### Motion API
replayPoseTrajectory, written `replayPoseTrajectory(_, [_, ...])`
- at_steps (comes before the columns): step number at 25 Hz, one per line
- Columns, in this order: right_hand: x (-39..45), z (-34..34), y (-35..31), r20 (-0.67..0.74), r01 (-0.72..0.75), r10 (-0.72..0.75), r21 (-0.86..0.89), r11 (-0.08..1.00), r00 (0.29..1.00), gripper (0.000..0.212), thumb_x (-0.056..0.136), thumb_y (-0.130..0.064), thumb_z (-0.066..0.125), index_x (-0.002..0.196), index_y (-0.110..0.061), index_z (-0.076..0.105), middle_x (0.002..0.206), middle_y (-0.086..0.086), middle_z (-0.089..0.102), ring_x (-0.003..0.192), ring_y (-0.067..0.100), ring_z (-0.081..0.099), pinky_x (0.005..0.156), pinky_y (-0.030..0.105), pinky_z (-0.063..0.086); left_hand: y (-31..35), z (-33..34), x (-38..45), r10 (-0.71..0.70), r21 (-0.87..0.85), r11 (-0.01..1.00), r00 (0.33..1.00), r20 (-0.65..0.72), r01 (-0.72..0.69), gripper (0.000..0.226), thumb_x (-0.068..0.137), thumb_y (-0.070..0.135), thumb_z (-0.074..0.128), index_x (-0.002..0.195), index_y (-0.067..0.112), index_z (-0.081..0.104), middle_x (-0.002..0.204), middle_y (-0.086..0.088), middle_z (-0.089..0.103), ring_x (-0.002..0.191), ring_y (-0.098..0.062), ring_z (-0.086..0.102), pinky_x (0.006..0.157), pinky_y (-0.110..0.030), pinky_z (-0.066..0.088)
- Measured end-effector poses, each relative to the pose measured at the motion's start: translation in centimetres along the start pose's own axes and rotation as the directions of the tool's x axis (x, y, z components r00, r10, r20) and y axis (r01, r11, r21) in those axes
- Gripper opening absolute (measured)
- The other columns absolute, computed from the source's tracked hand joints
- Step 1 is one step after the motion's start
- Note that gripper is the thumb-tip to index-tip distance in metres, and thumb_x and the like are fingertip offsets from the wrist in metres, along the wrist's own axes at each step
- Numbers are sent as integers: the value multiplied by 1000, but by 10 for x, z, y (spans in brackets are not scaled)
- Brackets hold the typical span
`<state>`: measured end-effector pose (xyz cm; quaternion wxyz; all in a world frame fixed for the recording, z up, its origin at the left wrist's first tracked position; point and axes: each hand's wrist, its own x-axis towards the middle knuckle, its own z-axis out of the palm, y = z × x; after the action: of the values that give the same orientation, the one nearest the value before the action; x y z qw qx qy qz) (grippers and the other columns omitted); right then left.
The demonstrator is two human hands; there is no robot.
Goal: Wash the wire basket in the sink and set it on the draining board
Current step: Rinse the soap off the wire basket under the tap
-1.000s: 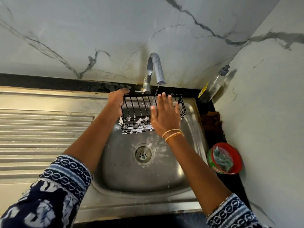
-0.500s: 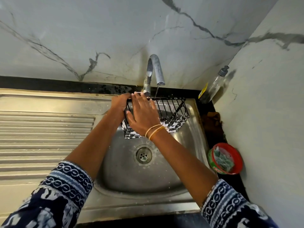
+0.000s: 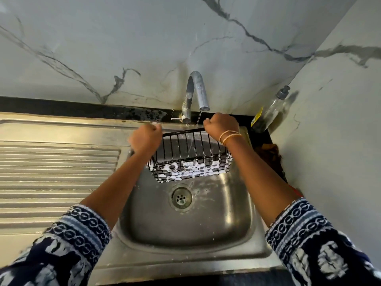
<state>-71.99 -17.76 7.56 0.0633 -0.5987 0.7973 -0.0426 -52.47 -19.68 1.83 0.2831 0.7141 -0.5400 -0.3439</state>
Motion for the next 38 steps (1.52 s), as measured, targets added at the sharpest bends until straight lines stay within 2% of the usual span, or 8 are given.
replayPoseTrajectory(8, [-2,-1,-1,48,-104,95,627,772,994,57,97,-44,45,84,7,67,63,13,61,58,27,56,61,28,38,51,36,-7,19,-74,997,979,205,-4,45,96,45,43,66,13,56,66,-4,57,69,-25,55,64,-31,39])
replayPoseTrajectory(18, [-14,19,-21,-140,19,26,306,952,990,47,98,-40,37,90,-5,67,91,18,69,86,36,64,68,34,41,78,42,-15,65,-255,967,981,185,-16,46,94,35,55,53,15,48,53,2,46,47,-11,39,48,-27,29])
replayPoseTrajectory(21, [-4,16,2,-158,167,-129,253,953,979,46,97,-45,41,77,-13,67,74,12,65,70,30,57,72,35,48,67,33,6,-136,-395,891,963,234,222,33,91,42,61,83,10,61,81,-3,61,70,-13,56,64,-26,46])
replayPoseTrajectory(24, [10,19,32,95,-181,154,473,862,984,45,91,-37,53,55,-11,54,55,6,50,59,25,49,63,30,39,53,27,14,-243,-428,824,913,327,372,73,81,53,69,128,-1,52,119,-12,63,101,-26,60,84,-34,47])
replayPoseTrajectory(27, [8,30,20,171,-312,288,760,570,942,48,83,-16,62,41,-15,38,35,-6,34,39,18,40,49,28,30,52,33,15,-109,-124,983,970,219,138,52,84,53,65,94,2,64,86,-8,64,87,-30,62,67,-33,44])
replayPoseTrajectory(31, [16,27,1,144,-313,298,681,662,943,46,82,-21,61,41,-13,43,41,-1,40,42,16,37,48,27,31,68,45,-15,220,467,834,954,203,-292,56,100,53,28,103,13,67,100,-9,67,99,-29,61,93,-47,40])
replayPoseTrajectory(36, [25,28,15,197,-392,368,705,591,909,33,79,-19,59,48,-10,49,53,5,49,53,22,45,56,33,37,37,36,-2,506,188,682,641,578,-707,55,96,60,25,146,38,33,153,-5,34,142,-26,28,111,-61,23])
replayPoseTrajectory(38, [23,27,29,245,-442,420,758,479,874,29,79,-16,61,54,-9,49,53,4,45,46,19,40,47,29,32,23,25,14,505,-90,814,624,596,-574,58,94,64,32,147,42,30,157,-2,25,144,-24,23,114,-57,25])
